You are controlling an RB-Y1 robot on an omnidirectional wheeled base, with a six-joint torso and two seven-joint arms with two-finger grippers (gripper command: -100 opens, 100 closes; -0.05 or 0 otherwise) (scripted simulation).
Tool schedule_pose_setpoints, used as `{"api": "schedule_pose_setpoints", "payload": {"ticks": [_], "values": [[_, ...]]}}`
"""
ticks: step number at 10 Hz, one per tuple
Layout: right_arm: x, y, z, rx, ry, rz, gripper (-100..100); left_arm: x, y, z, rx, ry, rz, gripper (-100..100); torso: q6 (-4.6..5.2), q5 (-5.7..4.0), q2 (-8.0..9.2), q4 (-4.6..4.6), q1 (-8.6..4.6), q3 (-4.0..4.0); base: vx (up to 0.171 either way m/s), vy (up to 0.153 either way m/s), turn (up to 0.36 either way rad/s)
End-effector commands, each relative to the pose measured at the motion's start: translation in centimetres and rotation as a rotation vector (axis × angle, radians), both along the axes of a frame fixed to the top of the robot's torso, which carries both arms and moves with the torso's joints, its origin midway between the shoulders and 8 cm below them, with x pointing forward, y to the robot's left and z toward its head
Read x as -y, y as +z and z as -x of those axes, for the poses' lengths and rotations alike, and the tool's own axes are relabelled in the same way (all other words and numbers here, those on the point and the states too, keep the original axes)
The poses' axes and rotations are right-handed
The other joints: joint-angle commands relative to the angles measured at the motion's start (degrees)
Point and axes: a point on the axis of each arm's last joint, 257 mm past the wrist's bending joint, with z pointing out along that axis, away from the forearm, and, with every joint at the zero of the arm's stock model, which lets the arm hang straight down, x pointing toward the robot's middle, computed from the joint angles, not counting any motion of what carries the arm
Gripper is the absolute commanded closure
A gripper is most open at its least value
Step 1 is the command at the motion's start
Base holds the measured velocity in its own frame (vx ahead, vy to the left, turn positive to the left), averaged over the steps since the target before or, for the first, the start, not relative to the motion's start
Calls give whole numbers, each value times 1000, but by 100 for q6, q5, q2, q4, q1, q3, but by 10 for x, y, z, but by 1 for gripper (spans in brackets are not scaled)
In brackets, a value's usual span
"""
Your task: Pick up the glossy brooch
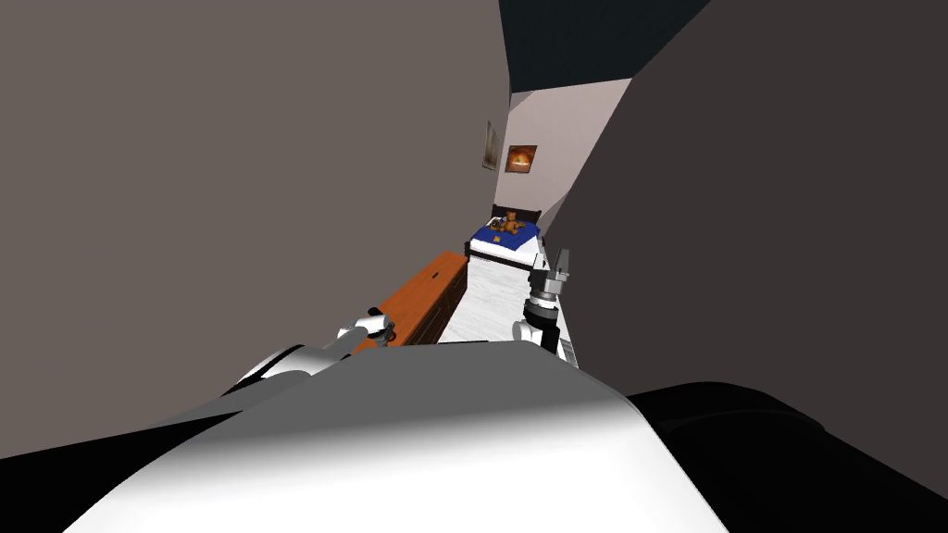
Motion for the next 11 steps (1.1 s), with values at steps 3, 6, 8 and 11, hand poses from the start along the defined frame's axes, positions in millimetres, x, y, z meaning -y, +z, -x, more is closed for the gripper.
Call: {"api": "schedule_pose_setpoints", "payload": {"ticks": [3,6,8,11], "values": [[0,0,0,0,0,0,0,8,-11,10,2,2,0,-100,-1,1,-1,0,5,-1,37,47,-11],[0,0,0,0,0,0,0,8,-12,11,2,2,0,100,2,-1,11,4,-12,7,1,2,1],[0,0,0,0,0,0,0,8,-12,11,3,2,0,100,2,-1,11,3,-11,6,0,0,0],[0,0,0,0,0,0,0,-3,3,-2,3,-1,-1,100,2,-7,22,7,-30,13,-30,-42,14]]}}
